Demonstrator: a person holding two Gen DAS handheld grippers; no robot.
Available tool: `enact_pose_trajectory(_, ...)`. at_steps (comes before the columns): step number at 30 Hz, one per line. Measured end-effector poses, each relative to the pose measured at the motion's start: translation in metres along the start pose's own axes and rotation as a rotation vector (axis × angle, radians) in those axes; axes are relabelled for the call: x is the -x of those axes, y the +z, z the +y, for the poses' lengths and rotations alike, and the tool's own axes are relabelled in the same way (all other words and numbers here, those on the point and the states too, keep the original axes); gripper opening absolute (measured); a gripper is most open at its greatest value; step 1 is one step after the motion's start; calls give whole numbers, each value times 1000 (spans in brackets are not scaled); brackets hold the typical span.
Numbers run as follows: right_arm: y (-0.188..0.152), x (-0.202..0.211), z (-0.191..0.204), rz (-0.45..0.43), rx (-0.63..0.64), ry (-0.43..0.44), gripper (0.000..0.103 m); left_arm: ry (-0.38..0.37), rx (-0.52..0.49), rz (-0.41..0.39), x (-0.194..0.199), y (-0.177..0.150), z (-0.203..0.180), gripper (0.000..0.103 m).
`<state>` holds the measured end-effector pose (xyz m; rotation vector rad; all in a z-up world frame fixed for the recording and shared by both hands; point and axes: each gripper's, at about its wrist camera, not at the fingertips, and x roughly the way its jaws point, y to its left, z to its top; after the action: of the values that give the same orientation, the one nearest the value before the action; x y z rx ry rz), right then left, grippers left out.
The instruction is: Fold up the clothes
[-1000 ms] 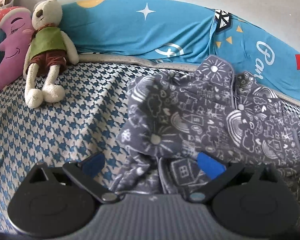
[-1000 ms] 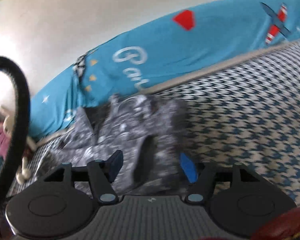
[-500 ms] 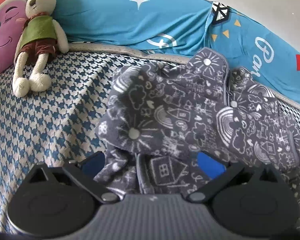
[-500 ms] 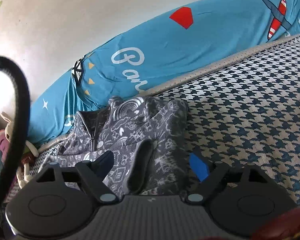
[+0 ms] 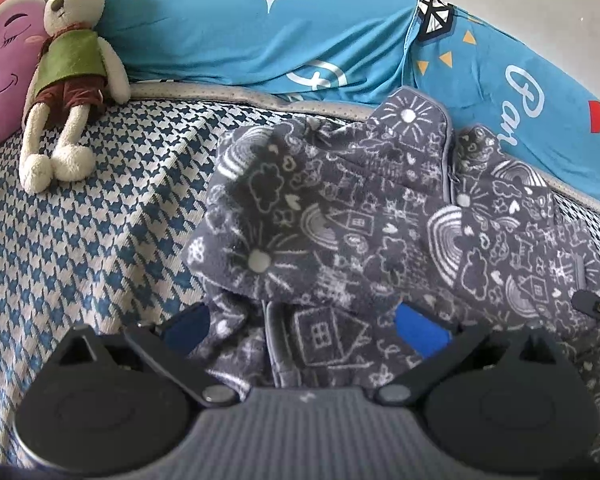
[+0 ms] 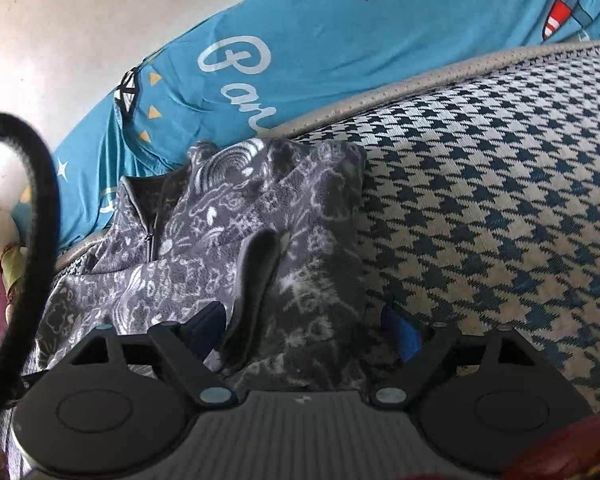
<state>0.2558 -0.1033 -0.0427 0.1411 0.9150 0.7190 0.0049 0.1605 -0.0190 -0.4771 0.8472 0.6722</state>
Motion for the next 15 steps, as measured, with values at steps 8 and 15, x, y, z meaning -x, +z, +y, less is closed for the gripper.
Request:
enact_pose_trajectory(8,-6,-1,13,-27,99,-4,55,0,-6,1,-1,-2,-2,103)
enact_pose_trajectory(15,-7,1,21,-54,121,10,33,8,3,-7,0,-2,3,103)
